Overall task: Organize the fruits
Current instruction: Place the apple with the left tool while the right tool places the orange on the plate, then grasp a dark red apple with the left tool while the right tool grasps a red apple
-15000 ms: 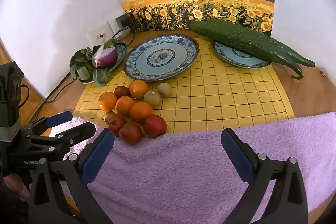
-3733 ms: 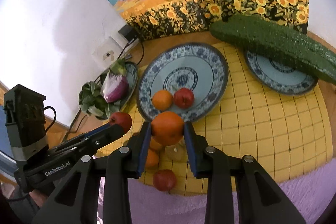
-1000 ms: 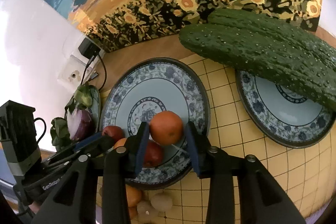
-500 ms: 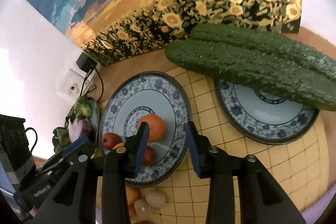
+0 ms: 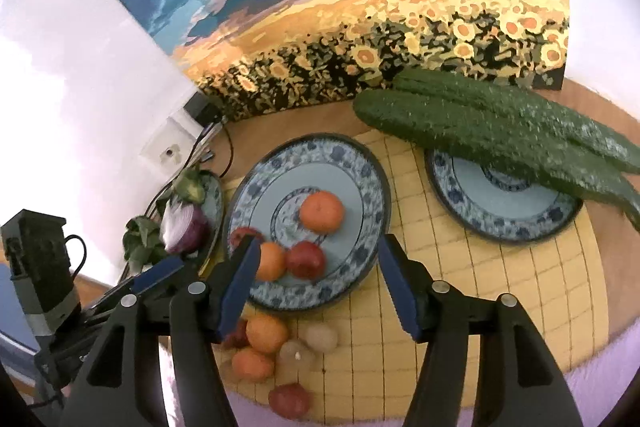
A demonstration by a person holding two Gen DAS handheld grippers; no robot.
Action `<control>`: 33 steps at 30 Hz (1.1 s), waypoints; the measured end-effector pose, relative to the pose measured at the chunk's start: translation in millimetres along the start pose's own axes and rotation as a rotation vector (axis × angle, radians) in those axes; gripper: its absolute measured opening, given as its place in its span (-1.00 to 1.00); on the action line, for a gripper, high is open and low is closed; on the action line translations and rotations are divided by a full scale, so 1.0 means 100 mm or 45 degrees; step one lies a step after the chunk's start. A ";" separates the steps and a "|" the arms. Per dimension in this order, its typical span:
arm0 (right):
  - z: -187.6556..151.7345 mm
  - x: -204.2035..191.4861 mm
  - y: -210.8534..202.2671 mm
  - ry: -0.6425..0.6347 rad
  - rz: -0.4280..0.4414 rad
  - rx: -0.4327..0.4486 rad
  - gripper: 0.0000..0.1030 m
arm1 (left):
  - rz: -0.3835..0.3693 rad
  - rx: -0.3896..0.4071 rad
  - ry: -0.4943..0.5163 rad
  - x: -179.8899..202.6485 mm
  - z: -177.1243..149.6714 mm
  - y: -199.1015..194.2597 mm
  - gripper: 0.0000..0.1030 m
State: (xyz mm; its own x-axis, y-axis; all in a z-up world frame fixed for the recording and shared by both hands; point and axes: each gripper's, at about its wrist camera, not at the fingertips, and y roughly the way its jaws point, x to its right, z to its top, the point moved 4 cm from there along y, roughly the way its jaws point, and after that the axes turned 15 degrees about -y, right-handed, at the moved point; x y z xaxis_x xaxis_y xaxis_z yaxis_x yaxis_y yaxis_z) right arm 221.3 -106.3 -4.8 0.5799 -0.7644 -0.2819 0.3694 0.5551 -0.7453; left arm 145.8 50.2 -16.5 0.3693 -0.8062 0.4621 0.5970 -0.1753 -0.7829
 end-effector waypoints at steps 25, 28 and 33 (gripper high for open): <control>-0.99 -0.39 0.06 -0.108 0.146 -0.139 0.21 | -0.014 -0.117 0.014 -0.04 -0.40 0.14 -0.35; -0.99 -0.39 0.10 -0.117 0.148 -0.152 -0.08 | -0.009 -0.124 -0.007 -0.07 -0.38 0.15 -0.46; -1.00 -0.51 0.14 -0.188 0.147 -0.171 -0.20 | -0.021 -0.123 -0.016 -0.11 -0.39 0.13 -0.47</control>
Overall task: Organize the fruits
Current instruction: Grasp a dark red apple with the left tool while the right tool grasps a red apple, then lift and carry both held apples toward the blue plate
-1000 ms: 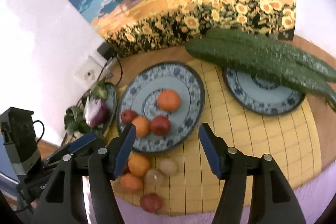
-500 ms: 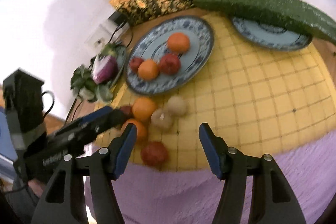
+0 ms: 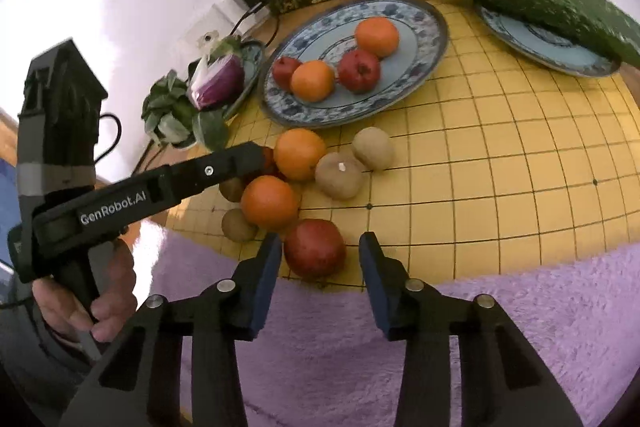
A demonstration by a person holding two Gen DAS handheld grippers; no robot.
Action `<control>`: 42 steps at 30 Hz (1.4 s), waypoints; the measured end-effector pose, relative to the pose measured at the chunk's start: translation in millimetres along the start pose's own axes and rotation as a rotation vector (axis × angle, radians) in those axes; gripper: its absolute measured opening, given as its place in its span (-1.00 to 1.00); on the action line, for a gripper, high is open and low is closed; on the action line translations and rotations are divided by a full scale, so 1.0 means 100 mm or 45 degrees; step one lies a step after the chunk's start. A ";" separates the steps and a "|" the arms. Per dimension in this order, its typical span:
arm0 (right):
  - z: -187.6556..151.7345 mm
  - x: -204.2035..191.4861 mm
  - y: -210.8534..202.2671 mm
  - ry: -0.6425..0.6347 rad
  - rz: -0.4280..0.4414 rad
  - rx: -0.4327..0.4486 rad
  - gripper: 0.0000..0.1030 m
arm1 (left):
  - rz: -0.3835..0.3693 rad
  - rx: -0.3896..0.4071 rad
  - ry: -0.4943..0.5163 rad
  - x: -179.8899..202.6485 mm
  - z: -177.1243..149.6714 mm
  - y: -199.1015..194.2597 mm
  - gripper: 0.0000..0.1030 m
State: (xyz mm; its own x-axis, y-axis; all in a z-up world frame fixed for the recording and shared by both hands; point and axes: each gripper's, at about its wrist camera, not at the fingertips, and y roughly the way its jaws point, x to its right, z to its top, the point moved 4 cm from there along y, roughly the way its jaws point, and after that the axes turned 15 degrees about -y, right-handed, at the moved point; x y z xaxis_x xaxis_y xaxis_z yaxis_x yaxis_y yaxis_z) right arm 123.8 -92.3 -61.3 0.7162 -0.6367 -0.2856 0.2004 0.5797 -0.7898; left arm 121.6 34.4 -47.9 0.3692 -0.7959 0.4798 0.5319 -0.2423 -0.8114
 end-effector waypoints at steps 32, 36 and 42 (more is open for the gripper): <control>0.16 0.04 -0.31 -0.019 -0.060 0.092 -0.36 | -0.009 0.154 -0.013 0.11 0.12 -0.47 -0.51; 0.21 0.07 -0.33 -0.028 -0.065 0.093 -0.36 | -0.005 0.161 -0.018 0.12 0.15 -0.47 -0.51; 0.37 0.14 -0.35 -0.036 -0.063 0.108 -0.36 | -0.005 0.180 -0.029 0.16 0.25 -0.50 -0.51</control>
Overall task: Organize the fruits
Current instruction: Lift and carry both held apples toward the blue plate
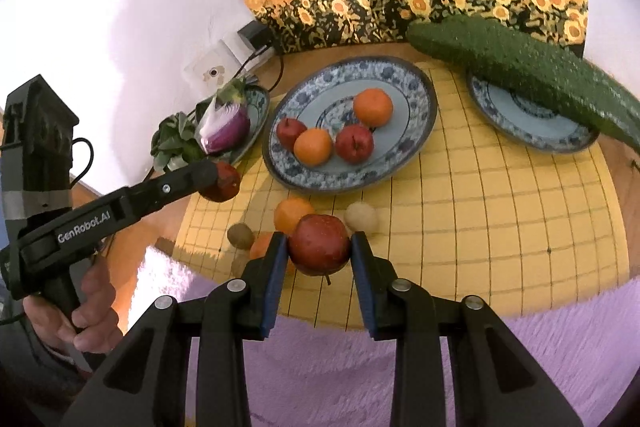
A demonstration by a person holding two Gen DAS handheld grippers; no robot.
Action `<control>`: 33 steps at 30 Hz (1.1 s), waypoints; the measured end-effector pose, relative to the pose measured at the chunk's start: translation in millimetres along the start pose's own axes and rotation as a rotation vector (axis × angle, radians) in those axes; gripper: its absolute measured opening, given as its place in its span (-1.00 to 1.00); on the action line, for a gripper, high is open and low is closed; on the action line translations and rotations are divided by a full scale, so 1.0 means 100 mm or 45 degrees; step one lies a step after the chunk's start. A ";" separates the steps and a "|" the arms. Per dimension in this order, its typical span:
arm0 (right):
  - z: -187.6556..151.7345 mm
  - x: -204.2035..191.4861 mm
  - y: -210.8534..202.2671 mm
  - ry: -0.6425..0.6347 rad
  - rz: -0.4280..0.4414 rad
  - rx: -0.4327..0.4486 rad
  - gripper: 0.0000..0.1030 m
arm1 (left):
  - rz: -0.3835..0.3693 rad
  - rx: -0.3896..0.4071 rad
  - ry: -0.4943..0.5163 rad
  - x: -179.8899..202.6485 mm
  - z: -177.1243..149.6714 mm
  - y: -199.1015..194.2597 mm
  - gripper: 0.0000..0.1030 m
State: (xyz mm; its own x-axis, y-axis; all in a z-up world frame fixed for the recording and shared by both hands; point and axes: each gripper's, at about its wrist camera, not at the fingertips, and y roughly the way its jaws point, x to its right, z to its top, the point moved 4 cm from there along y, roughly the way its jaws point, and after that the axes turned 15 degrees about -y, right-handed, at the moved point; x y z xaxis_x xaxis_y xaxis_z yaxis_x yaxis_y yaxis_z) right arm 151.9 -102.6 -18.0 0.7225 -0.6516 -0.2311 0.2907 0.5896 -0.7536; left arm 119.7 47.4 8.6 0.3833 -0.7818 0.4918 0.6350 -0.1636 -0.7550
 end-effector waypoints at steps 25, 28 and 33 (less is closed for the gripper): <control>0.67 0.40 0.26 0.011 0.000 0.033 -0.36 | 0.042 0.015 0.033 0.15 0.61 0.36 -0.51; 0.83 0.43 0.36 -0.014 0.001 0.044 -0.36 | 0.057 0.019 0.034 0.16 0.71 0.43 -0.51; 1.07 0.50 0.65 -0.061 -0.077 0.055 -0.36 | 0.100 0.005 0.025 0.15 0.83 0.61 -0.51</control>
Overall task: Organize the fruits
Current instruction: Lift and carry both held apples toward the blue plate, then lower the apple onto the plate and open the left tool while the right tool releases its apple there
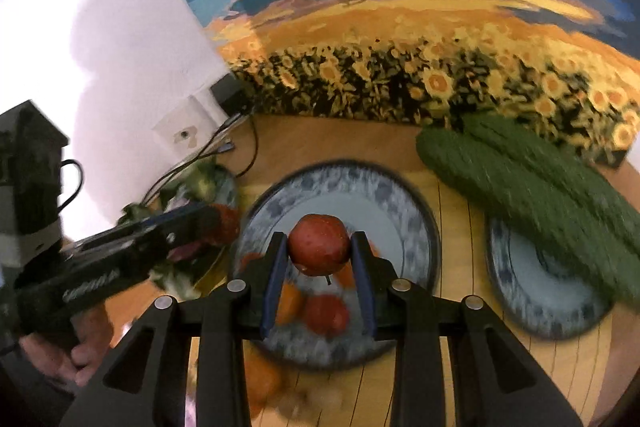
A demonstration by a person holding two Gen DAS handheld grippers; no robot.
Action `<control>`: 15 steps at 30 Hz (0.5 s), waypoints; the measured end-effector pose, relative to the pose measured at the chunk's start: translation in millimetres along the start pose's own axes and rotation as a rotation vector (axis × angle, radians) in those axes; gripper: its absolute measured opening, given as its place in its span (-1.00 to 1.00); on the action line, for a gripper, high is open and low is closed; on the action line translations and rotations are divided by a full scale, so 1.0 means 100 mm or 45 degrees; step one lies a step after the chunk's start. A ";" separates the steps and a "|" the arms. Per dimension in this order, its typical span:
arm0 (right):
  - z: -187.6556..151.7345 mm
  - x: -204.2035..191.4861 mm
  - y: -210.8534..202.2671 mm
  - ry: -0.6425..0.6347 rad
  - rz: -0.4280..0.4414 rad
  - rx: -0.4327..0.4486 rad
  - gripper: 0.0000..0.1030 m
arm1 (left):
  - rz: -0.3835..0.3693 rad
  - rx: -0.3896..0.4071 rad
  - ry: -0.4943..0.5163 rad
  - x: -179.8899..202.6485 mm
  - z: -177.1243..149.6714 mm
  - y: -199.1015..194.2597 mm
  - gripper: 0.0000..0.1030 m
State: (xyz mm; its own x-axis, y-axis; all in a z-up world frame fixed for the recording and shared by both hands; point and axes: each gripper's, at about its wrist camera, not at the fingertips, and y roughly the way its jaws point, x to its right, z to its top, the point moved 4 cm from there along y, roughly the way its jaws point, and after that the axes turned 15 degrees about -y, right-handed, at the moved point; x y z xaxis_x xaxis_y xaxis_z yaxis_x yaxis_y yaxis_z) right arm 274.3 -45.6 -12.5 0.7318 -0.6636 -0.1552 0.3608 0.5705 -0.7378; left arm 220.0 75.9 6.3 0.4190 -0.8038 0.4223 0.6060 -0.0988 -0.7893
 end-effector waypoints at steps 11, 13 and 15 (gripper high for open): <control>0.03 0.11 0.36 -0.054 -0.063 -0.074 -0.36 | 0.010 -0.062 0.002 -0.02 0.04 0.28 -0.51; 0.02 0.12 0.37 -0.056 -0.066 -0.080 -0.36 | 0.014 -0.069 0.001 -0.03 0.02 0.31 -0.50; 0.00 0.14 0.36 -0.054 -0.071 -0.084 -0.36 | 0.020 -0.077 -0.004 -0.04 0.01 0.33 -0.50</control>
State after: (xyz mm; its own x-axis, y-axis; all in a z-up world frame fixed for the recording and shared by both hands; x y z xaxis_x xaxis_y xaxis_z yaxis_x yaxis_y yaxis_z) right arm 297.1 -34.2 -41.4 0.7360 -0.6716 -0.0854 0.3641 0.4989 -0.7865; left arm 239.4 76.3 -21.2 0.4303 -0.8036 0.4111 0.5577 -0.1215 -0.8211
